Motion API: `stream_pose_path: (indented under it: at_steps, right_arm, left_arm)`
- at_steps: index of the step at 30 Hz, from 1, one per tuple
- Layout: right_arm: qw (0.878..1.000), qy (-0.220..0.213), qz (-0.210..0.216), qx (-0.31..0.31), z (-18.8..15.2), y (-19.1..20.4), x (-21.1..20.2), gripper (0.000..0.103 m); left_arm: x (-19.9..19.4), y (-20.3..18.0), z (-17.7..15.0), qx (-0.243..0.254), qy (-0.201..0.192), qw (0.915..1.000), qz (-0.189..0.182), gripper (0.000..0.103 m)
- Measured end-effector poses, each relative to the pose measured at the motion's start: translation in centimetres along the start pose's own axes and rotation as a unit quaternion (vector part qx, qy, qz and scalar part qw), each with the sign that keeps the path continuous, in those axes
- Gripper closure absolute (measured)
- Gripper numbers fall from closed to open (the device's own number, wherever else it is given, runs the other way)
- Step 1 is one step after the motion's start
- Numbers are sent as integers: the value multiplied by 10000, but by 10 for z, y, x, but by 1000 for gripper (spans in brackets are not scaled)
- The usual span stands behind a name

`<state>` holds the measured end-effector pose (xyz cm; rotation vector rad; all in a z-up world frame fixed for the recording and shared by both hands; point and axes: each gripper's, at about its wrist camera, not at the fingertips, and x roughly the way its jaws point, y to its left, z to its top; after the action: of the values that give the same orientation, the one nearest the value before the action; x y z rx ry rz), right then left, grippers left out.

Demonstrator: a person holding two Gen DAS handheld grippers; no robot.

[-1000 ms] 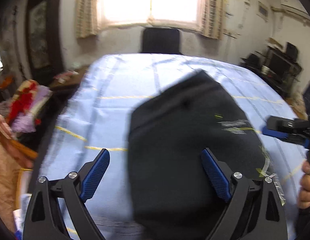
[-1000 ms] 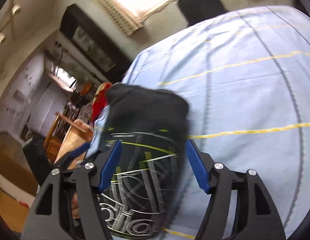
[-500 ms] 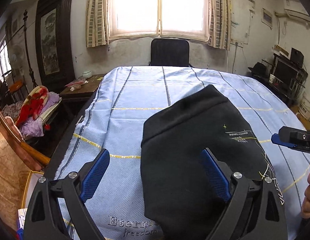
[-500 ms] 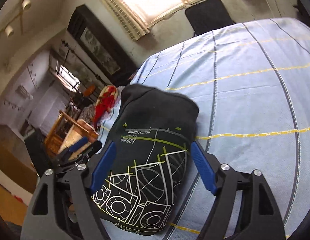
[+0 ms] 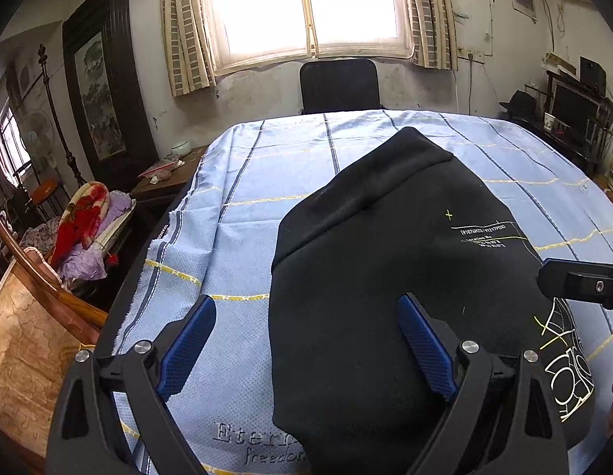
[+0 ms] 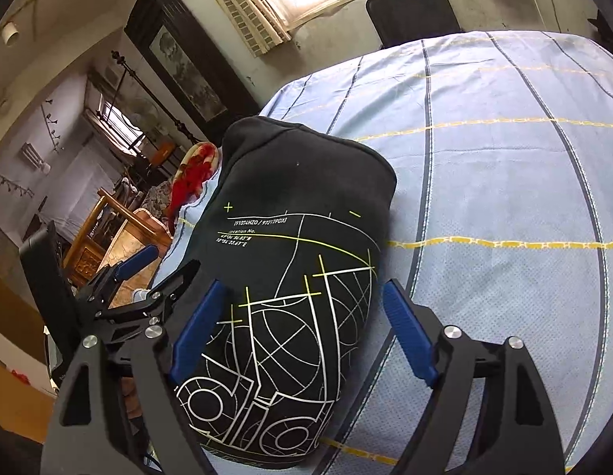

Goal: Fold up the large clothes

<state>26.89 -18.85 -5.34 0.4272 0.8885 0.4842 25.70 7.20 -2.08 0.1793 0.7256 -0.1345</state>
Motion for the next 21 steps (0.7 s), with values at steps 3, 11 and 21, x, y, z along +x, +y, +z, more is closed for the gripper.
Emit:
stream_pose_path:
  at_steps: [3,11,21]
  right_arm:
    - [10000,-21,-14,-28,0,2,-2,23]
    - [9999,-81,67,31,2,-3,-7,22]
    - [9994,-157,260,170,5,-11,-14,17]
  left_arm:
    - [-1,0,0,11,-17,10000,14,10]
    - [-9,2,2,-17,-136,9999,-43,9]
    - [-14,10,6,-251,-142,9986,-452,5]
